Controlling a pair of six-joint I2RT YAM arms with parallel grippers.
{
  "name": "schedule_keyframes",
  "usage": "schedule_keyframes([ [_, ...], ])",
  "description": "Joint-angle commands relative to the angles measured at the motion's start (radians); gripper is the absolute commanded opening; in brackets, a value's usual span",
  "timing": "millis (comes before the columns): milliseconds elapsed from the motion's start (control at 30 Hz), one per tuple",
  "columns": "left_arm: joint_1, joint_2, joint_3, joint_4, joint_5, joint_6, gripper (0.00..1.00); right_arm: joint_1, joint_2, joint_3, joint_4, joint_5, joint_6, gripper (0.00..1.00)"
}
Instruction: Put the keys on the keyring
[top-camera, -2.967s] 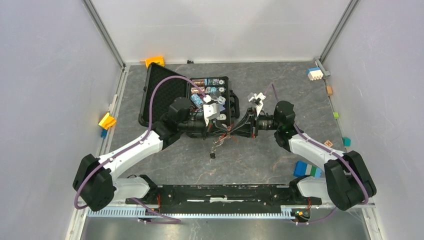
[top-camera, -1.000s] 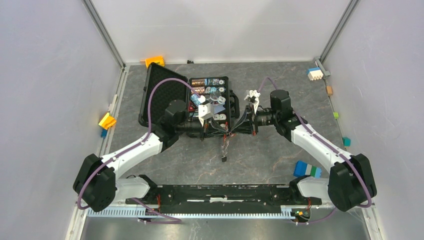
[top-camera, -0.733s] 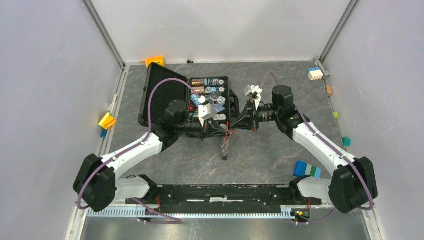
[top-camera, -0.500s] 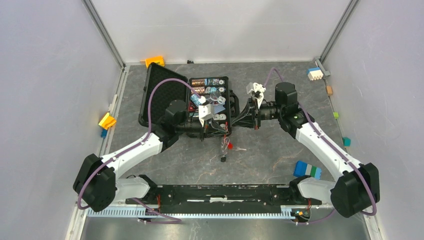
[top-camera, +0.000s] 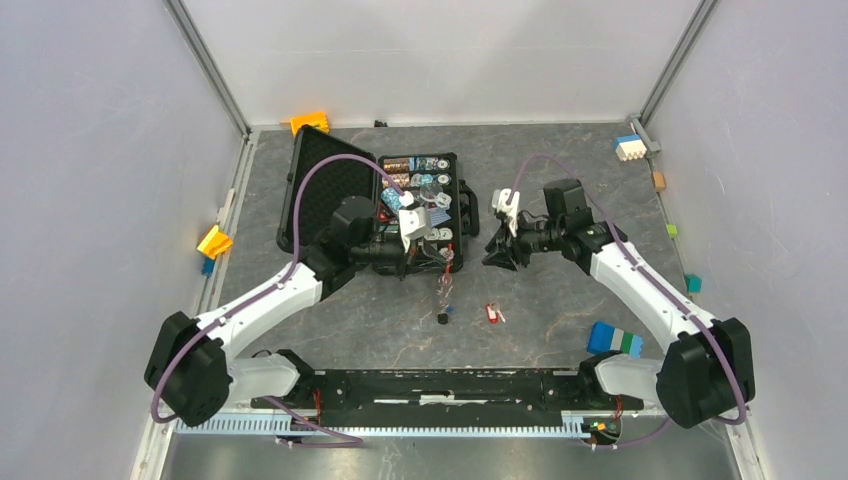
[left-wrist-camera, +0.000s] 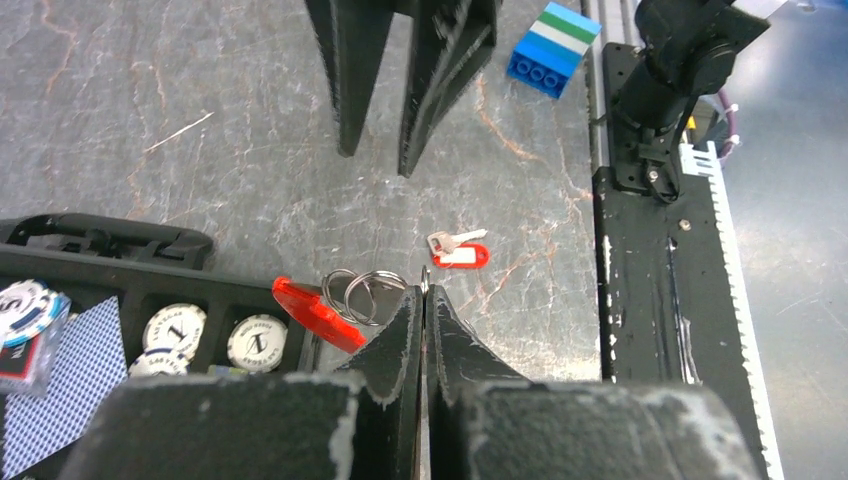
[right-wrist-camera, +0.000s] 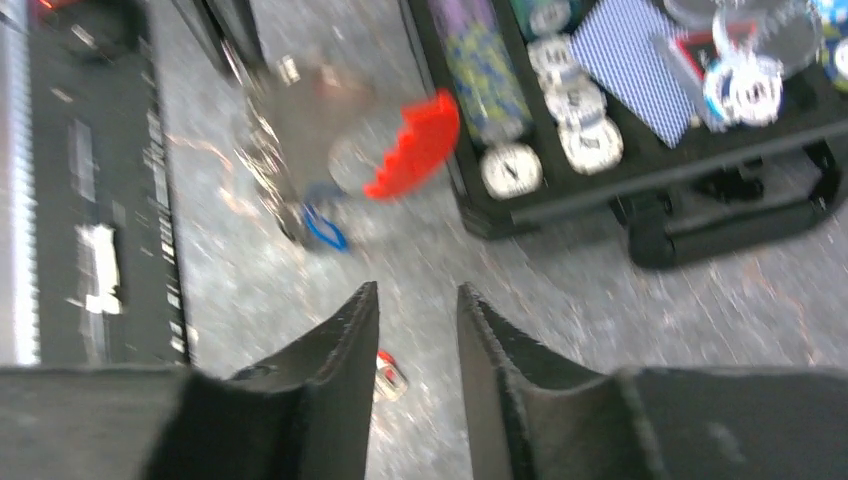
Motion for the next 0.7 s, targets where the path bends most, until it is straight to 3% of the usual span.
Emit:
schedule_keyframes([
  [0, 0.009, -0.039, 0.073, -0.093, -0.05, 0.096, 0.02, 0.011, -0.017, -0.101, -0.082, 0.227, -0.248, 0.44],
  [233, 0.021, -0.06, 0.08, -0.166, -0.046, 0.118, 0.02, 0.094, 0.042, -0.183, -0.085, 0.33, -0.377, 0.58],
  [367, 0.034, -0.074, 0.079, -0.218, -0.016, 0.155, 0.02, 0.187, 0.035, -0.241, -0.034, 0.421, -0.456, 0.6],
  [667, 0.044, -0.085, 0.084, -0.263, 0.012, 0.18, 0.02, 0.242, 0.077, -0.232, -0.015, 0.462, -0.578, 0.59],
])
